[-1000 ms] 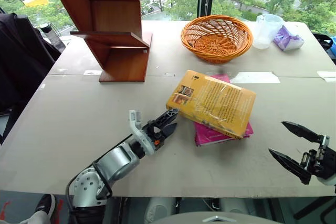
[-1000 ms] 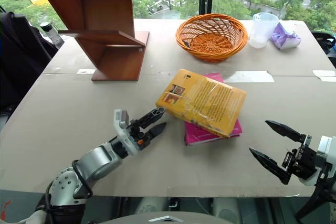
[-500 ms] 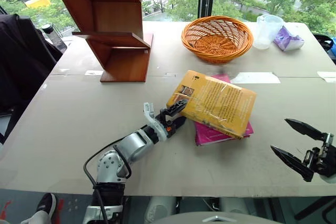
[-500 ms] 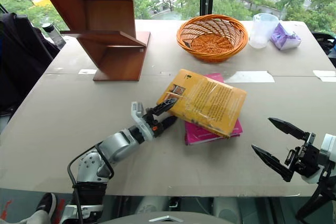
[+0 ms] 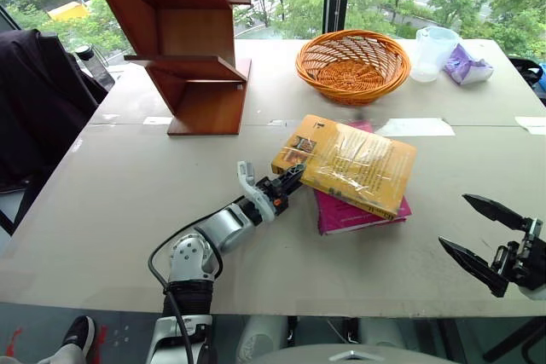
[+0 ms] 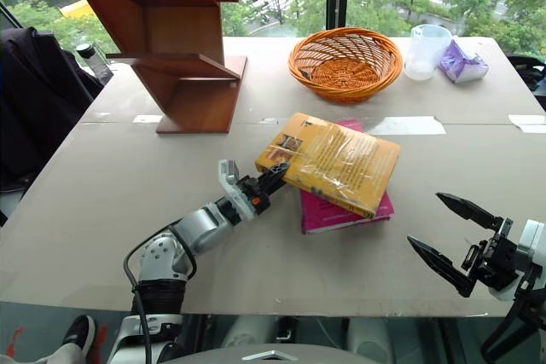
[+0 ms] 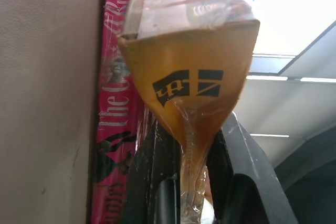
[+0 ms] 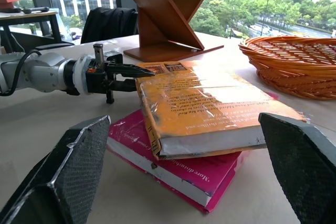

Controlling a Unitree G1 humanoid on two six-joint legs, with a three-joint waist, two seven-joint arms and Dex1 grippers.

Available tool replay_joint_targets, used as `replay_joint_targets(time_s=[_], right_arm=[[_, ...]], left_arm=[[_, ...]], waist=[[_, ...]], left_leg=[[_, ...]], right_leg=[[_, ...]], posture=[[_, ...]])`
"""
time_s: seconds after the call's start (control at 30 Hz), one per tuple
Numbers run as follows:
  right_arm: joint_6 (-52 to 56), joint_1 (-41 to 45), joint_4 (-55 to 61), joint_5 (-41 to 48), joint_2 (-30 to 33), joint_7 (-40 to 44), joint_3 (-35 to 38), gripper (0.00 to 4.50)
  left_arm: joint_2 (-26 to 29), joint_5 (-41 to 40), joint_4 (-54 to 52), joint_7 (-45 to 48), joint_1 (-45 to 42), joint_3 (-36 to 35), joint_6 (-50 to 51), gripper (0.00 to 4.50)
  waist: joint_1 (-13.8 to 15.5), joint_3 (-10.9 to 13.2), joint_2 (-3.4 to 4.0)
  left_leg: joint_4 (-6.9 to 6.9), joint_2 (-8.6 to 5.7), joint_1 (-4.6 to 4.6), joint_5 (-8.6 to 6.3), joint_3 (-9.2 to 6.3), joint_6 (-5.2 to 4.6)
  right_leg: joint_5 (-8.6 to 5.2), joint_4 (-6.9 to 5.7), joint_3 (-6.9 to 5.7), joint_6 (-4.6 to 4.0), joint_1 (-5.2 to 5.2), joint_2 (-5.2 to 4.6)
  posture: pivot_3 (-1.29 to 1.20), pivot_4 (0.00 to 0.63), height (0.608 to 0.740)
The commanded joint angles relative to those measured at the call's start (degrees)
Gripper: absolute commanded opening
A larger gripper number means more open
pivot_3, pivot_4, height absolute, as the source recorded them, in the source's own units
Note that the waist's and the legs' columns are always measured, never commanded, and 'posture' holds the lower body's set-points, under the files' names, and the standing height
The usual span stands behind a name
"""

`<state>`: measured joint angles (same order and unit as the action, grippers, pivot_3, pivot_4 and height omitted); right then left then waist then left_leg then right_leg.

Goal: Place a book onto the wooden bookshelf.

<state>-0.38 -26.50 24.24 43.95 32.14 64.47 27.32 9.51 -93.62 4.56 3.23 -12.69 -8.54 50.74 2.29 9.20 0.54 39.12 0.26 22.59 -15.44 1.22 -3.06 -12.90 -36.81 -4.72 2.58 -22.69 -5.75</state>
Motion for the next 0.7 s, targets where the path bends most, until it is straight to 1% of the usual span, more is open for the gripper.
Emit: replay_joint_targets(time_s=[0.03, 0.13, 0.23, 0.27, 0.3, 0.33, 0.43, 0.53, 0.63, 0.67, 0.7], right_arm=[[-0.7, 1.0, 1.4, 0.1, 0.1, -0.1, 0.1, 4.5], [-0.2, 2.5, 0.6, -0.2, 0.2, -0.4, -0.4, 4.5], [0.4, 5.7, -0.8, -0.1, 0.5, -1.9, -0.1, 4.5], [0.5, 7.3, -2.0, 0.4, 0.7, -2.7, 0.8, 4.5], [0.9, 8.8, -3.1, 1.7, 1.0, -3.1, 1.8, 4.5], [1.5, 10.3, -4.1, 3.2, 1.5, -3.1, 2.8, 4.5], [3.9, 14.5, -6.9, 7.4, 3.2, -1.8, 4.4, 4.5], [7.0, 19.1, -9.7, 10.2, 4.9, 0.2, 3.5, 4.5], [11.1, 24.4, -12.0, 12.7, 6.6, 2.2, 1.7, 4.5], [12.2, 26.0, -12.8, 13.2, 6.9, 3.0, 1.3, 4.5], [13.7, 27.9, -13.7, 14.0, 7.1, 3.5, 0.7, 4.5]], left_arm=[[2.2, 5.9, -8.8, 10.9, -4.8, -0.7, -1.8, 0.14], [4.4, 14.7, -13.8, 16.8, -11.7, 1.2, -5.8, 0.14], [7.7, 27.0, -20.1, 22.3, -20.0, 4.8, -11.7, 0.14], [10.0, 33.7, -22.4, 22.1, -23.7, 6.9, -14.2, 0.14], [13.5, 42.7, -24.8, 22.8, -26.6, 10.2, -17.8, 0.14], [16.0, 49.5, -26.4, 22.6, -29.2, 12.1, -20.6, 0.14], [21.7, 65.8, -28.2, 19.8, -34.0, 14.6, -26.8, 0.14], [28.6, 82.3, -28.5, 18.4, -34.5, 16.5, -34.4, 0.14], [34.6, 94.4, -29.7, 18.1, -31.2, 16.9, -40.1, 0.14], [35.9, 97.4, -30.2, 18.2, -30.1, 16.6, -41.2, 0.14], [38.0, 100.9, -31.1, 18.5, -29.1, 16.5, -41.8, 0.14]], waist=[[-0.1, 0.2, -0.38], [0.1, 0.4, -0.69], [0.1, 0.5, -0.77], [0.1, 0.5, -0.77], [0.0, 0.6, -0.91], [0.0, 0.5, -0.83], [-0.1, 0.6, -0.85], [-0.3, 0.8, -0.93], [-0.3, 0.8, -0.94], [-0.3, 0.9, -0.95], [-0.2, 0.9, -0.95]], left_leg=[[0.0, 0.03, 0.09, 0.02, -0.01, 0.03], [0.0, 0.09, 0.34, 0.04, -0.04, 0.06], [0.0, 0.04, 0.5, 0.04, 0.07, 0.06], [0.0, 0.04, 0.5, 0.04, 0.12, 0.05], [-0.02, 0.03, 0.5, 0.04, 0.16, 0.05], [-0.03, 0.01, 0.55, 0.04, 0.16, 0.06], [-0.24, 0.02, 0.41, 0.03, 0.28, 0.05], [-0.38, 0.08, 0.34, 0.02, 0.28, 0.04], [-0.65, 0.13, 0.22, 0.03, 0.29, 0.05], [-0.71, 0.14, 0.2, 0.03, 0.3, 0.05], [-0.74, 0.15, 0.23, 0.04, 0.3, 0.06]], right_leg=[[0.01, 0.0, 0.01, -0.01, -0.08, 0.06], [0.14, 0.07, 0.03, -0.27, -0.24, 0.19], [0.17, 0.17, 0.06, -0.3, -0.37, 0.19], [0.17, 0.18, 0.1, -0.29, -0.37, 0.19], [0.16, 0.24, 0.15, -0.29, -0.37, 0.19], [0.16, 0.33, 0.18, -0.28, -0.38, 0.21], [0.16, 0.48, 0.41, -0.25, -0.38, 0.39], [0.15, 0.5, 0.47, -0.25, -0.4, 0.49], [0.17, 0.55, 0.66, -0.23, -0.43, 0.64], [0.28, 0.56, 0.68, -0.04, -0.45, 0.65], [0.29, 0.58, 0.69, -0.03, -0.5, 0.66]], posture=[[0.0, 0.15, 0.74], [0.0, 0.15, 0.74], [0.0, 0.15, 0.74], [0.0, 0.15, 0.74], [0.0, 0.15, 0.74], [0.0, 0.15, 0.74], [0.0, 0.15, 0.74], [0.0, 0.15, 0.74], [0.0, 0.15, 0.74], [0.0, 0.15, 0.74], [0.0, 0.15, 0.74]])
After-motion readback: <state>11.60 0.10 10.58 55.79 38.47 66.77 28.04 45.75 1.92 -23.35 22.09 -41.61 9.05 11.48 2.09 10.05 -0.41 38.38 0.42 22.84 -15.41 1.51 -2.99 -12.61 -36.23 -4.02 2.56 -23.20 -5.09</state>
